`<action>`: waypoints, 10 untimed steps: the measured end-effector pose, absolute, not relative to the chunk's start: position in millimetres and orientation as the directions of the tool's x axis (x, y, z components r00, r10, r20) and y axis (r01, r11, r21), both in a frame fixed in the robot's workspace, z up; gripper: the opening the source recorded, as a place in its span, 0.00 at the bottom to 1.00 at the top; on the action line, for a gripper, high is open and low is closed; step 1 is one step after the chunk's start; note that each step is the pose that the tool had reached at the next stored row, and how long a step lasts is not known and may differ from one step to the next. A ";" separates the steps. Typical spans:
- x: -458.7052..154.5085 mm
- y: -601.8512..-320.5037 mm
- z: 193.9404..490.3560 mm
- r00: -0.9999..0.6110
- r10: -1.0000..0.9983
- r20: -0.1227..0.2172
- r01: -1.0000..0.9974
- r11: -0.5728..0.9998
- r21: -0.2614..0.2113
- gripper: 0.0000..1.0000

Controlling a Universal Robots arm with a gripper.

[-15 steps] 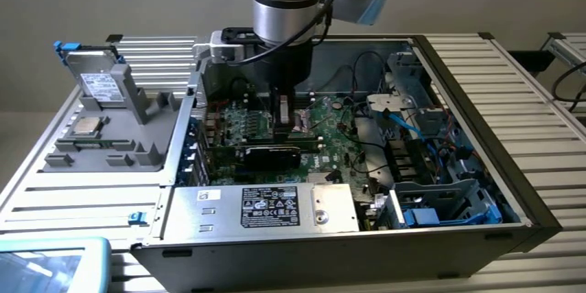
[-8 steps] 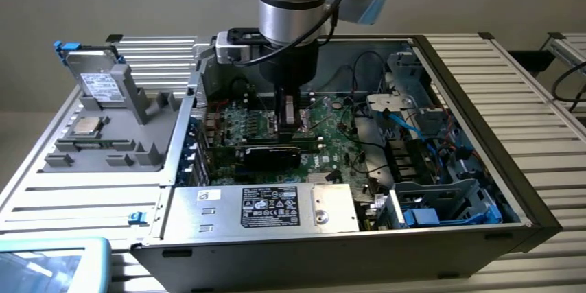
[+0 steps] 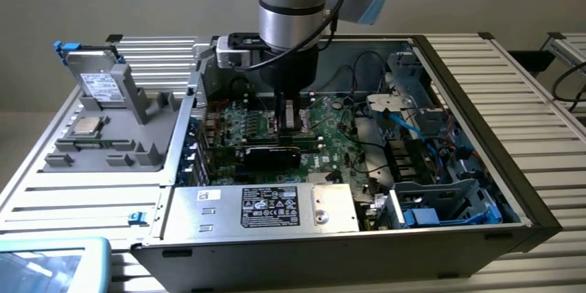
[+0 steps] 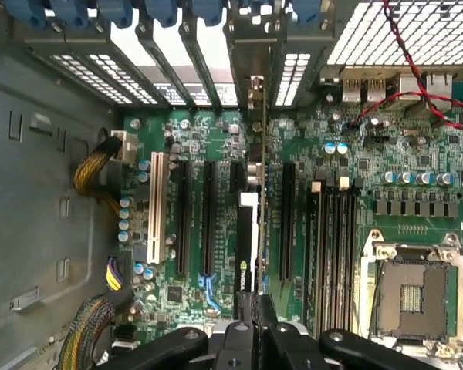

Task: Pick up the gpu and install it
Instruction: 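Press down on the gpu until it lock into place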

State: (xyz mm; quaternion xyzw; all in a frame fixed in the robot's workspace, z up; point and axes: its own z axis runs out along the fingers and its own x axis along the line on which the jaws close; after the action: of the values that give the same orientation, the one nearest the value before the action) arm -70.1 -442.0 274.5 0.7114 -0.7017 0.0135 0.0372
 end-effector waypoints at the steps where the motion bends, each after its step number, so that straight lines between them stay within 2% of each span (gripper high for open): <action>1: -70.1 -441.9 272.7 0.015 -0.997 0.071 -0.999 -0.012 0.034 0.12; 10: -70.1 -442.1 259.6 0.015 -0.997 0.074 -0.999 -0.013 0.035 0.12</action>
State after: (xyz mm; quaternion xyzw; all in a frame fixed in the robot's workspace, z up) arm -70.1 -442.1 259.6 0.7114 -0.7016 0.0138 0.0384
